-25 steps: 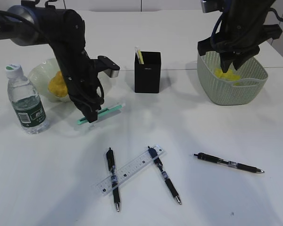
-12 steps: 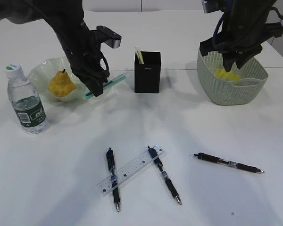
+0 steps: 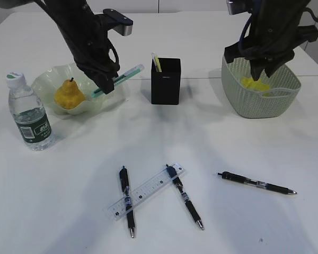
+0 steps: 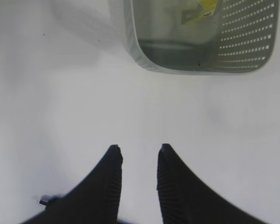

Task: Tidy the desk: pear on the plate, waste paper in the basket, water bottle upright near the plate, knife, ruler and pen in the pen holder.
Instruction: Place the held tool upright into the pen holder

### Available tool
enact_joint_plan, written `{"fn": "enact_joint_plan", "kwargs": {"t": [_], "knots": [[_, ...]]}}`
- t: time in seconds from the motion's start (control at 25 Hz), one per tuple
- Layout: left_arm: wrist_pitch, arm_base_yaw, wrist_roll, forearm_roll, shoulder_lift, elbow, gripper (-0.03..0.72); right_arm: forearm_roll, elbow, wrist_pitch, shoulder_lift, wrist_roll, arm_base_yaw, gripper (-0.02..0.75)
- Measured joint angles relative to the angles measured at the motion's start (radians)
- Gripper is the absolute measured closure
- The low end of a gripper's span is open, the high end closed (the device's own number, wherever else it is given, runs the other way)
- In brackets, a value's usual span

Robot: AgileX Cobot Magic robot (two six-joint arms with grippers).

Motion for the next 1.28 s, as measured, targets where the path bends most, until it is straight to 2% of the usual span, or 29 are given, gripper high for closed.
{"fn": "enact_joint_plan", "kwargs": {"t": [0.28,0.52,0.88,1.28], "knots": [[0.009,0.0,-0.013,0.012,-0.045,0.0,0.585,-0.002,0.0,-0.052,0.0,0.0,0.0,0.536],[0.015,0.0,-0.049,0.071,-0.099,0.0,0.585,0.0,0.0,-0.124,-0.028,0.0,0.0,0.537],[0.018,0.0,-0.078,0.078,-0.181,0.0,0.585,0.035,0.0,-0.224,-0.081,0.0,0.0,0.536],[0.02,0.0,-0.088,0.086,-0.289,0.0,0.585,0.069,0.0,-0.196,-0.083,-0.002,0.0,0.537]]}}
